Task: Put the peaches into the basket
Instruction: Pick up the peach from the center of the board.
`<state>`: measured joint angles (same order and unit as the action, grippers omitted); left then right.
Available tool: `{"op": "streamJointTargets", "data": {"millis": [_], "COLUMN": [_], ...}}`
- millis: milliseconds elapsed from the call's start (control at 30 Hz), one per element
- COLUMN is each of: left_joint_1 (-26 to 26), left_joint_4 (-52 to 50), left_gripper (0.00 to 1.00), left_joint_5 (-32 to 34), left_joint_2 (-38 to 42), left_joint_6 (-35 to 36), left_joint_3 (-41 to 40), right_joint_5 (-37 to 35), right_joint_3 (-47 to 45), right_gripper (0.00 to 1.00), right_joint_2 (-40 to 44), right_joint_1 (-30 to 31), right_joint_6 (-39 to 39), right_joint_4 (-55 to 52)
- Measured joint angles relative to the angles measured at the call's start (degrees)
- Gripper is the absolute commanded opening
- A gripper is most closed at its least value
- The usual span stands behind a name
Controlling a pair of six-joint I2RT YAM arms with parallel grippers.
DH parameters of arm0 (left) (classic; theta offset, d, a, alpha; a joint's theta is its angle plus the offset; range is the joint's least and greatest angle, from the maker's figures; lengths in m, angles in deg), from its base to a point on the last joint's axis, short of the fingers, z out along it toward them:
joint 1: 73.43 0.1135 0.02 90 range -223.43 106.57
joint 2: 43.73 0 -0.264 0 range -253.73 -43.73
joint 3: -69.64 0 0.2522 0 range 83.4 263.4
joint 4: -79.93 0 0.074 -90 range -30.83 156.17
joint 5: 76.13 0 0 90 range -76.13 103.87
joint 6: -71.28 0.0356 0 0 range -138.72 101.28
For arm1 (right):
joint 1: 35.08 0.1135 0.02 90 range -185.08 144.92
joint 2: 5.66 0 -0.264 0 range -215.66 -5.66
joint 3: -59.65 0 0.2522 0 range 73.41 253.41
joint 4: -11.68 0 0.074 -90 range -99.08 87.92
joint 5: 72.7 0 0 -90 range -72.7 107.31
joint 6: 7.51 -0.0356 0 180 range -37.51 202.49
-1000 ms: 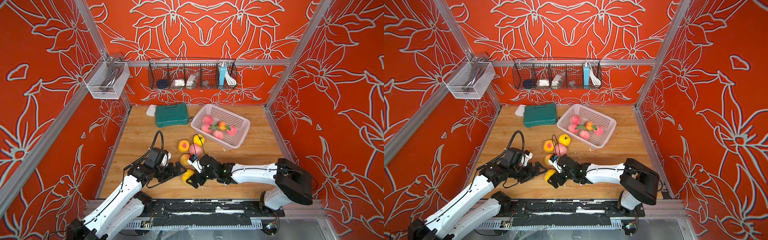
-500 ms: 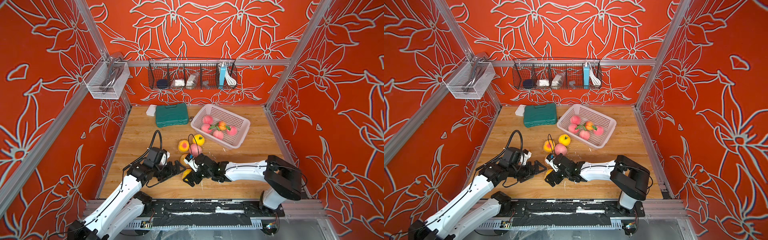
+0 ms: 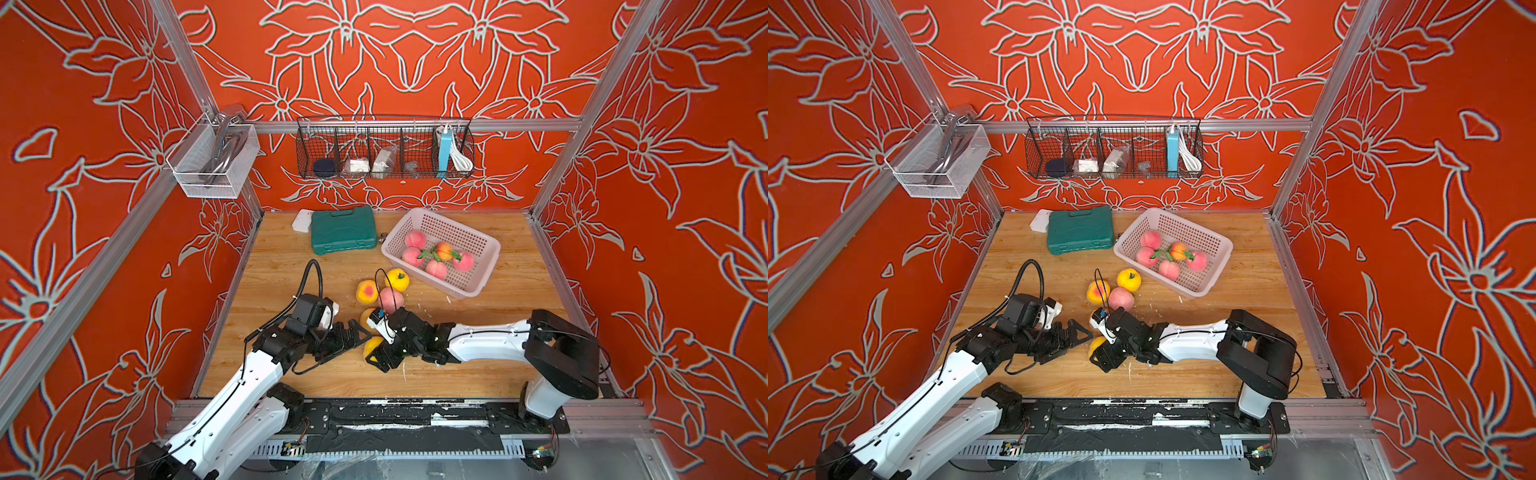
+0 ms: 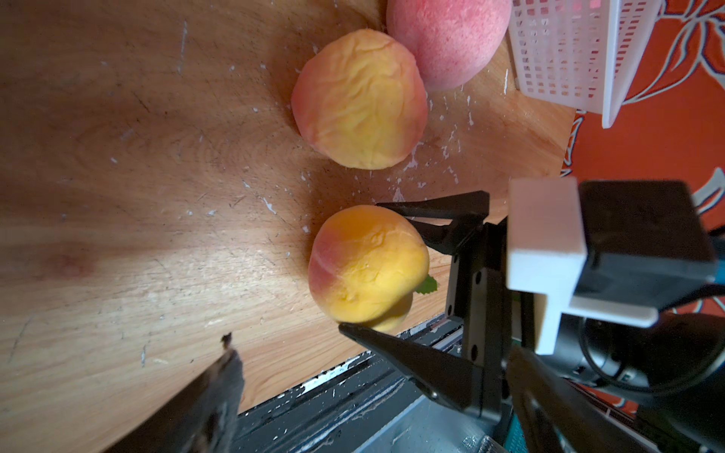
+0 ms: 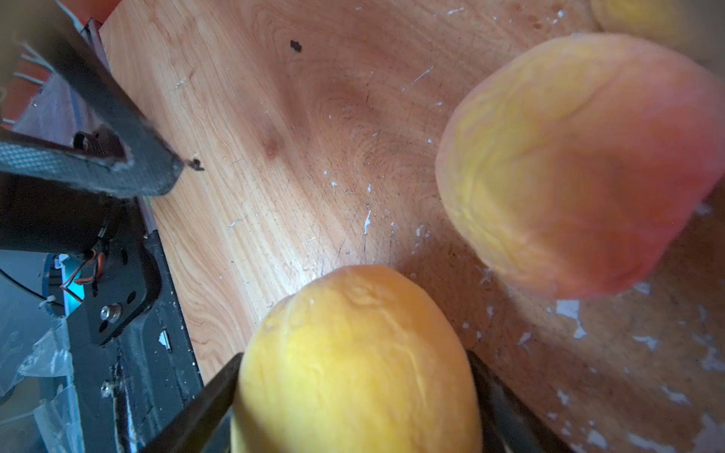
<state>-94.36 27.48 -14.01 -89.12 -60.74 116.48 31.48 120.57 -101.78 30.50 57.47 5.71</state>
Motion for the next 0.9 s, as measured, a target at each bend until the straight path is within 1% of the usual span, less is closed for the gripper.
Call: {"op": "streamJointTargets", "data": {"millis": [200, 533, 633, 900], "left_joint_1": [0.09, 0.31, 0.31, 0.31], "left_joint_4": [0.24, 0.2, 0.22, 0.17], "left_gripper": [0.99, 0.99, 0.99, 0.99], "left_joint_5": [-0.33, -0.24, -0.24, -0.11], "left_joint_2": [-0.15, -2.6, -3.89, -8.35], "left_joint_6": [0.15, 2.64, 3.85, 8.07], "left_joint_3": [0.02, 2.6, 4.39, 9.22], "right_joint_5": [-0.2, -0.94, -1.07, -0.68], "right_joint_3": [-0.17, -0.22, -0.22, 0.7], "right_gripper": [0.71, 0.73, 0.73, 0.73], "right_joint_2": [3.02, 14.27, 17.84, 23.71], "right_joint_1": [0.02, -0.9, -3.13, -14.36], "right_joint_6": [0.39, 2.16, 2.6, 5.27], "right_joint_4": [-3.39, -11.21, -14.05, -22.99]}}
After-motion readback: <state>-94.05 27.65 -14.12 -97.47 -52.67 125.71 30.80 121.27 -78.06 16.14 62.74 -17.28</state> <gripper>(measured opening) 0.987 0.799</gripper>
